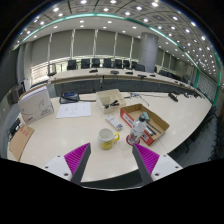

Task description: Pour water

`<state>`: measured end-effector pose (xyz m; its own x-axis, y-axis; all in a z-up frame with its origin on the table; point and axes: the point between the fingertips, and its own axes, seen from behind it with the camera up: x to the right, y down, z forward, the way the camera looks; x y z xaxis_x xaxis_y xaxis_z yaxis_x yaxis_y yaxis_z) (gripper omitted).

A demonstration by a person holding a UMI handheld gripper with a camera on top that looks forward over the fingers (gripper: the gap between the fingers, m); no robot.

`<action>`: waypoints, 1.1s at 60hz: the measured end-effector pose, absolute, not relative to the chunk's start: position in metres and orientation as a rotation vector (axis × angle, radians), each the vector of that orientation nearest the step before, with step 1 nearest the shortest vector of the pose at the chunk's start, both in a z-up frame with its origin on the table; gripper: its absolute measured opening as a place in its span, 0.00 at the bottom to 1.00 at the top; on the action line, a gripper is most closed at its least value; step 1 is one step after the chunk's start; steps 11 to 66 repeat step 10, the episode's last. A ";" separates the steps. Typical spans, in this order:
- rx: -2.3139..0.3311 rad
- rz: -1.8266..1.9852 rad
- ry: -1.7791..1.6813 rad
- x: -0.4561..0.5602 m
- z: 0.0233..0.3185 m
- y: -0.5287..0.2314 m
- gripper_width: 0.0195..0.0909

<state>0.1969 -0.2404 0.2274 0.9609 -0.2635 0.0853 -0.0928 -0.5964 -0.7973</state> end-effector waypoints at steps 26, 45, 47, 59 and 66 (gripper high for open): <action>-2.229 -0.269 0.228 0.200 0.219 -0.244 0.94; -2.229 -0.269 0.228 0.200 0.219 -0.244 0.94; -2.229 -0.269 0.228 0.200 0.219 -0.244 0.94; -2.229 -0.269 0.228 0.200 0.219 -0.244 0.94; -2.229 -0.269 0.228 0.200 0.219 -0.244 0.94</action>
